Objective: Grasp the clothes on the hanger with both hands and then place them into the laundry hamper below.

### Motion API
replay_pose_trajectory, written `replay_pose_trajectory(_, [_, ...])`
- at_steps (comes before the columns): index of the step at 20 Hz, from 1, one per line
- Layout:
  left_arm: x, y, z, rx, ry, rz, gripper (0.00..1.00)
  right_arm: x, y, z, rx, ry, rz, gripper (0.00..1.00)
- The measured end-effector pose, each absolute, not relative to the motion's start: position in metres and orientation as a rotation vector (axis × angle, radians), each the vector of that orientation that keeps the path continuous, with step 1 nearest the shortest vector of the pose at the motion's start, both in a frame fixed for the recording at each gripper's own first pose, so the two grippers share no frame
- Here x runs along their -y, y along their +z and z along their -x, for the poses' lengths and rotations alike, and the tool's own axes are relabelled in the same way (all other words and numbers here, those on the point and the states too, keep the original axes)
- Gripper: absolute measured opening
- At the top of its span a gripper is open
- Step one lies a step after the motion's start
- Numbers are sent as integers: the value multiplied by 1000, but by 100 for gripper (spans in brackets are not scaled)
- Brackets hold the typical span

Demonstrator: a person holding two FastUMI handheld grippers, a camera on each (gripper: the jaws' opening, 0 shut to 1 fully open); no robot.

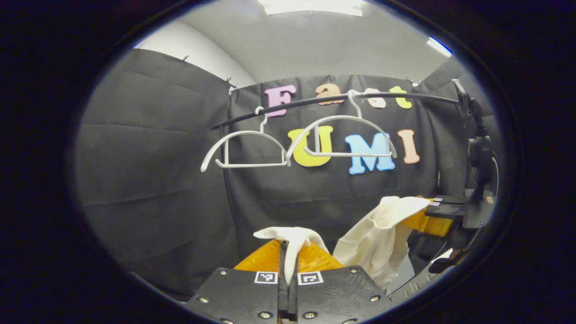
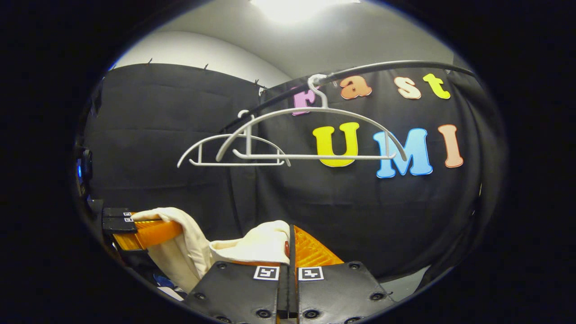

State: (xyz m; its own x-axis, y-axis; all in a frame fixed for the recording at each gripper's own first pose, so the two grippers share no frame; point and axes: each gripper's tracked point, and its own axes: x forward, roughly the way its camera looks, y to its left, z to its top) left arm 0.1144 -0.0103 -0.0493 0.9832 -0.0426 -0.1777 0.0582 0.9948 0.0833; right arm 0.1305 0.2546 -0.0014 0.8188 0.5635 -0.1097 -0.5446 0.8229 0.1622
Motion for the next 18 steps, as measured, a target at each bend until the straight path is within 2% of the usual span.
replay_pose_trajectory(3, [14,-39,-110,-150,-95,-82,1,-273,15,-115,-126,619,-126,2])
replay_pose_trajectory(5, [18,-53,-114,-166,-120,-61,1,-283,4,-108,-150,624,-125,1])
replay_pose_trajectory(11, [14,-124,-120,-245,-148,7,0,-305,-68,-99,-282,644,-128,1])
replay_pose_trajectory(18, [-16,-225,-115,-396,-86,34,1,-319,-164,-100,-445,614,-124,2])
